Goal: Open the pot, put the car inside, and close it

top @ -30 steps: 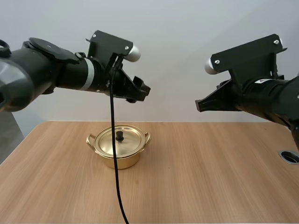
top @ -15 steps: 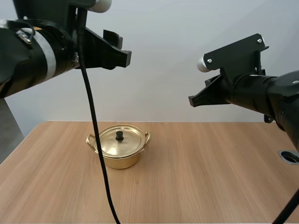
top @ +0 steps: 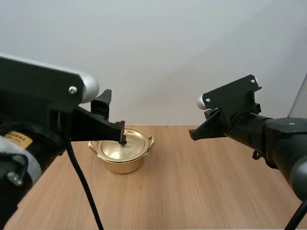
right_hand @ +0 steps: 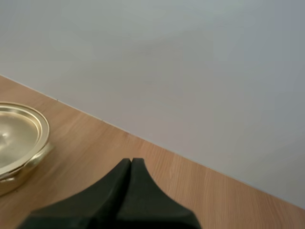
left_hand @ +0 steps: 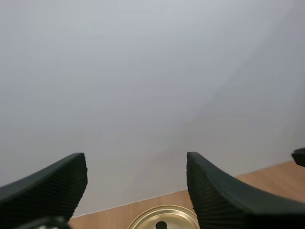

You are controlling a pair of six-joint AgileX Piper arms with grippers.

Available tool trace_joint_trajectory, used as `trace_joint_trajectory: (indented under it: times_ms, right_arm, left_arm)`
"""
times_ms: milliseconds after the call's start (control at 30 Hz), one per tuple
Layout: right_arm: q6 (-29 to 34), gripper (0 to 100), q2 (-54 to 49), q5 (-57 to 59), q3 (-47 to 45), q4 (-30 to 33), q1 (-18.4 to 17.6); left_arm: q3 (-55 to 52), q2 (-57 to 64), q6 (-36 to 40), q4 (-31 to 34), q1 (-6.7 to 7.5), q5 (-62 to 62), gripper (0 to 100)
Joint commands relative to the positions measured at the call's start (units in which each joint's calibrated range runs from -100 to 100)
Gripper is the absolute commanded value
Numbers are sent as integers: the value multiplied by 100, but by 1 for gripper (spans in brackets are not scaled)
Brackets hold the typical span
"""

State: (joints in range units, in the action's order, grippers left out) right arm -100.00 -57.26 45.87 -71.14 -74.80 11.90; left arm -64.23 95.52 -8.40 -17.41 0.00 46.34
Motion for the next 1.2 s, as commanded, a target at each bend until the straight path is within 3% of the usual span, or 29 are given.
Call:
trace_joint_trajectory:
  times_ms: [0, 167, 367, 533, 700, 1033, 1167]
  right_arm:
    - [202, 0, 3, -173, 12, -157, 4]
    - [984, 0, 3, -927, 12, -207, 4]
    - [994, 0, 3, -1794, -125, -207, 4]
    - [994, 0, 3, -1879, -626, -147, 4]
    - [1068, 0, 3, -1879, -1194, -74, 4]
    - [1275, 0, 3, -2206, -1383, -110, 4]
    - [1275, 0, 3, -2222, -1383, -483, 4]
  left_arm:
    - [-1057, 284, 877, 1495, -2, -1609, 97]
    - [-2376, 448, 905, 1942, 0, -2216, 97]
    - [-3340, 448, 1281, 2134, -51, -2368, 97]
    - [-3458, 448, 2409, 2521, -120, -2197, 97]
    - [-3477, 448, 2907, 2538, -159, -1382, 97]
    - [-3477, 448, 2903, 2538, -242, -1449, 97]
    - [-3477, 448, 2903, 2538, -241, -1449, 97]
